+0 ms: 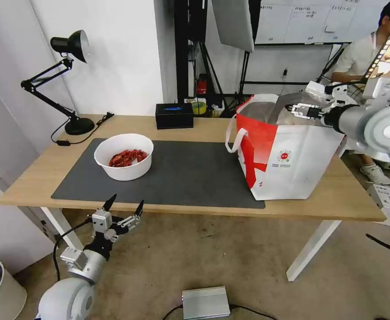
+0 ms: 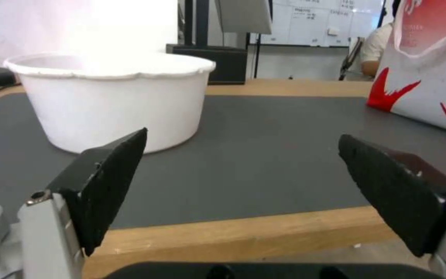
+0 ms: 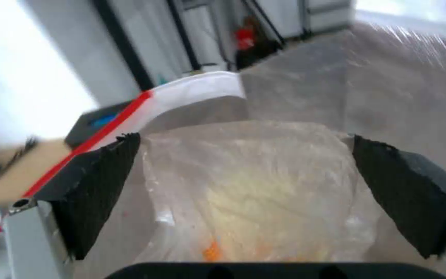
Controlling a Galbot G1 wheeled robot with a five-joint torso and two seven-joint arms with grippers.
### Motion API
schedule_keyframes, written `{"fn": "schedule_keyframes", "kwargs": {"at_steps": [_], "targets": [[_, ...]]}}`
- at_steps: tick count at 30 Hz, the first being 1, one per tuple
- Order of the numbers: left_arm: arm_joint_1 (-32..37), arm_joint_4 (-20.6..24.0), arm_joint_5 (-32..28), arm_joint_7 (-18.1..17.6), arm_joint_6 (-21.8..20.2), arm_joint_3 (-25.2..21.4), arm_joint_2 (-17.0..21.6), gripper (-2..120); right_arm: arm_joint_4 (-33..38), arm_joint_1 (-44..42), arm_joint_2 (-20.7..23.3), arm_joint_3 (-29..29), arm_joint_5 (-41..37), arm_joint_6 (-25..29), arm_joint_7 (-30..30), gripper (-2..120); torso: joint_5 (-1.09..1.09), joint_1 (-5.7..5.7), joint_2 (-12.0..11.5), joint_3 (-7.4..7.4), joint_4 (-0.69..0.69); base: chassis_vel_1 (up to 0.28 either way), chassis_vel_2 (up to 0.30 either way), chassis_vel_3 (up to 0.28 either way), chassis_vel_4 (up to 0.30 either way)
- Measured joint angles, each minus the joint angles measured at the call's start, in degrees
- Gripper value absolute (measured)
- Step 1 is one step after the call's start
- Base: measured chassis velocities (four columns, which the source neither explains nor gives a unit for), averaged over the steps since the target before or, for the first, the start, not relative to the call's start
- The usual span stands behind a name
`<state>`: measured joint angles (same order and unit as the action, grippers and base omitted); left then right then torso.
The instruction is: Pick up the trash from the table and place it into the takeout bag.
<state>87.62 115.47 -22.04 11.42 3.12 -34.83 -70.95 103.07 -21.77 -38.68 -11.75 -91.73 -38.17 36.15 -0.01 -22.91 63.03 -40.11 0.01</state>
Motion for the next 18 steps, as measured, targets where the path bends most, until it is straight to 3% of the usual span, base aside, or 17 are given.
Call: {"fn": "schedule_keyframes", "kwargs": {"at_steps": [2, 4, 6, 7, 13, 18], "targets": [[-0.1, -0.1, 0.0, 0.0, 0.0, 0.2, -0.1, 100, -0.7, 0.8, -1.7, 0.0, -6.4, 0.3, 7.8, 100, 0.02, -0.01, 0.0, -0.01, 0.02, 0.000, 0.000, 0.000, 0.000], [-0.1, -0.2, 0.0, 0.0, 0.0, 0.2, -0.2, 100, -0.3, 0.6, -1.7, 0.0, -6.1, -0.4, 7.2, 100, 0.01, -0.01, 0.0, -0.01, 0.01, 0.000, 0.000, 0.000, 0.000], [-0.2, -0.5, 0.0, 0.0, 0.0, 0.2, -0.1, 100, -0.1, -0.8, -0.3, 0.1, 4.6, -1.7, -3.1, 100, 0.00, 0.00, 0.0, 0.00, -0.01, 0.000, 0.000, 0.000, 0.000], [-0.2, -0.6, 0.0, 0.0, 0.0, 0.1, -0.1, 100, -0.2, -1.1, 0.0, 0.3, 7.6, -1.7, -5.5, 100, 0.00, 0.00, 0.0, 0.00, -0.03, 0.000, 0.000, 0.000, 0.000], [-0.3, -0.9, 0.0, 0.0, 0.0, 0.0, 0.0, 100, -0.2, -0.8, -1.3, -0.1, 3.9, -0.3, -2.4, 100, 0.00, -0.01, 0.0, 0.00, 0.01, 0.000, 0.000, 0.000, 0.000], [-0.4, -0.9, 0.0, 0.0, 0.0, 0.3, 0.0, 100, 0.2, -2.2, -1.2, -0.2, 7.0, 2.3, -4.9, 100, 0.01, -0.01, 0.0, 0.00, -0.01, 0.000, 0.000, 0.000, 0.000]]}}
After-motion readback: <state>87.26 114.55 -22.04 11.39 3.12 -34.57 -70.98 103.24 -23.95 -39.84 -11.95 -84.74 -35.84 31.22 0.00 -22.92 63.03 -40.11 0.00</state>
